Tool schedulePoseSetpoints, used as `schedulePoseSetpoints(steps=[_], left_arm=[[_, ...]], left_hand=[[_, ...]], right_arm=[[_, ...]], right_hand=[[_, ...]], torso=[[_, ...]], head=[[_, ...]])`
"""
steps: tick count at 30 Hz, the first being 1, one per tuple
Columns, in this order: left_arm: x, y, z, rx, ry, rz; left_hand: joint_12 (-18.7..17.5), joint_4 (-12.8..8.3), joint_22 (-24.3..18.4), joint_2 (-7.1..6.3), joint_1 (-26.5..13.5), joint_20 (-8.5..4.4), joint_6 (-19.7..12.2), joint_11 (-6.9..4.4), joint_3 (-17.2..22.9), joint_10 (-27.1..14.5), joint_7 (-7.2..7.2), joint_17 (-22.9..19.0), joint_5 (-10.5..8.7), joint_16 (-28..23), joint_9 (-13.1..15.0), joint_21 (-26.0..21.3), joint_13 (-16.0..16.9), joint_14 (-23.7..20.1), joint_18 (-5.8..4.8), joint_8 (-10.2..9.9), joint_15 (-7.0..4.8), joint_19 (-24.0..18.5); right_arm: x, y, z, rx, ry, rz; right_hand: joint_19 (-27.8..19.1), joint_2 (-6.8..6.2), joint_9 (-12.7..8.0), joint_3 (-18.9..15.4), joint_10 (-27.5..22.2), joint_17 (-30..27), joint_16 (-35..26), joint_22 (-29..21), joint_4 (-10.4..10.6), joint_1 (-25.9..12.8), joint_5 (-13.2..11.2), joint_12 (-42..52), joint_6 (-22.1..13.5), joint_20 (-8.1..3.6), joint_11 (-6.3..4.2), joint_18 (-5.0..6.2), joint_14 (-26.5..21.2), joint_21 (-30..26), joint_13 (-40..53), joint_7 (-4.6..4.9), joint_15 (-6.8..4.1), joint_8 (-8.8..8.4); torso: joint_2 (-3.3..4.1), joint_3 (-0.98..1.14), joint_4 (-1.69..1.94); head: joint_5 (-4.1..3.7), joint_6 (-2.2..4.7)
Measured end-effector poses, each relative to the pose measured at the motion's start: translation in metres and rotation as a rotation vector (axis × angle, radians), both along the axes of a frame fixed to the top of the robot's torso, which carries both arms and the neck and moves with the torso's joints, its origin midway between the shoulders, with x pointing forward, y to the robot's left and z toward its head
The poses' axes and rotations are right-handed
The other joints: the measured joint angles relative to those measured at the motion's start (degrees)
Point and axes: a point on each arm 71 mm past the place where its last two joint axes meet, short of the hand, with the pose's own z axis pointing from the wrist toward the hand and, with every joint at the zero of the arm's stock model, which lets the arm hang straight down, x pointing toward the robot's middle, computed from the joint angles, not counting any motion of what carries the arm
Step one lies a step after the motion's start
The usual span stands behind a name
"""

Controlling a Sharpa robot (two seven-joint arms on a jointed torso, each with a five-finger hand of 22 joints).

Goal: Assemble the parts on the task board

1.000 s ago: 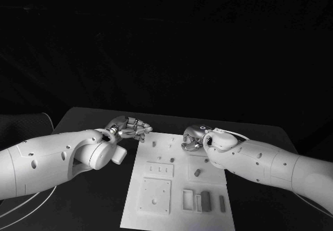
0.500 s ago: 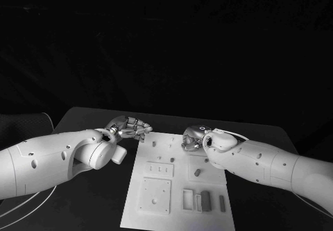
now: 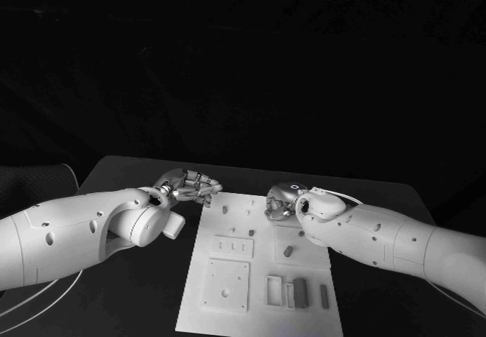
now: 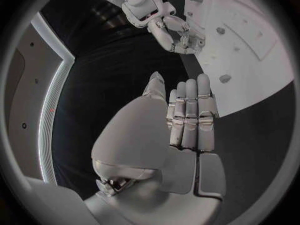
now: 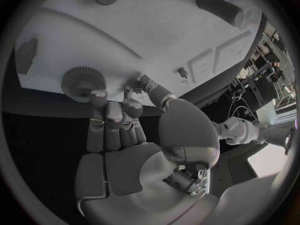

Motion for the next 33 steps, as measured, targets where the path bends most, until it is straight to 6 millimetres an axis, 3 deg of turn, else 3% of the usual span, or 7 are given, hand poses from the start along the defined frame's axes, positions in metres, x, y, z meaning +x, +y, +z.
schedulePoseSetpoints(steps=[15,26,28,33], left_arm=[[-0.0002,0.0009,0.0,0.001,0.001,0.001],[-0.0009,0.0024,0.0,0.001,0.001,0.003],[-0.001,0.0027,0.0,0.002,0.001,0.003],[-0.0011,0.0033,0.0,0.002,0.002,0.004]], left_hand=[[0.0,0.0,0.04,0.0,0.0,0.01,-0.01,0.21,0.0,-0.21,-0.01,0.05,0.0,0.0,-0.01,-0.22,0.01,0.0,0.0,0.0,0.0,-0.01],[0.0,0.0,0.04,0.0,0.0,0.02,-0.01,0.21,0.0,-0.21,-0.01,0.03,0.0,0.0,0.04,-0.22,0.06,0.0,0.0,0.0,0.0,-0.02],[0.0,0.0,0.04,0.0,0.0,0.02,-0.01,0.2,0.0,-0.21,-0.01,0.03,0.0,0.0,0.04,-0.22,0.06,0.0,0.0,0.0,0.0,-0.02],[0.0,0.0,0.04,0.0,0.0,0.1,-0.01,0.2,0.0,-0.21,-0.01,0.02,0.0,0.0,0.04,-0.22,0.05,0.0,0.0,0.0,0.0,-0.1]], right_arm=[[0.0006,-0.0007,0.0002,-0.001,-0.006,0.002],[-0.0017,0.0007,0.0019,0.012,-0.026,0.011],[-0.0021,0.0012,0.0023,0.013,-0.031,0.013],[-0.0029,0.0028,0.0033,0.011,-0.044,0.018]], right_hand=[[-0.21,1.44,0.42,-0.17,0.21,0.0,0.0,0.0,-0.17,-0.11,0.15,0.0,1.13,0.21,-0.61,0.01,0.2,0.22,-0.01,-0.92,-0.2,0.81],[-0.21,1.51,0.56,-0.35,0.33,-0.05,0.0,0.0,-0.34,-0.19,0.22,0.0,1.42,0.23,-0.73,0.03,0.21,0.22,-0.07,-1.14,-0.6,0.82],[-0.21,1.4,0.56,-0.4,0.41,-0.06,0.0,0.0,-0.39,-0.09,0.22,0.0,1.43,0.23,-0.81,0.03,0.21,0.22,-0.07,-1.14,-0.61,0.82],[-0.29,-0.53,1.32,-1.01,0.42,-0.12,0.0,0.0,-0.23,1.15,0.22,0.0,1.74,0.31,-0.81,0.06,0.4,0.22,-0.13,-1.1,-0.79,1.19]], torso=[[-0.01,0.0,0.0],[0.0,0.03,-0.06],[0.01,0.03,-0.07],[0.01,0.03,-0.06]], head=[[0.07,-0.14],[0.05,-0.12],[0.05,-0.12],[0.01,-0.16]])
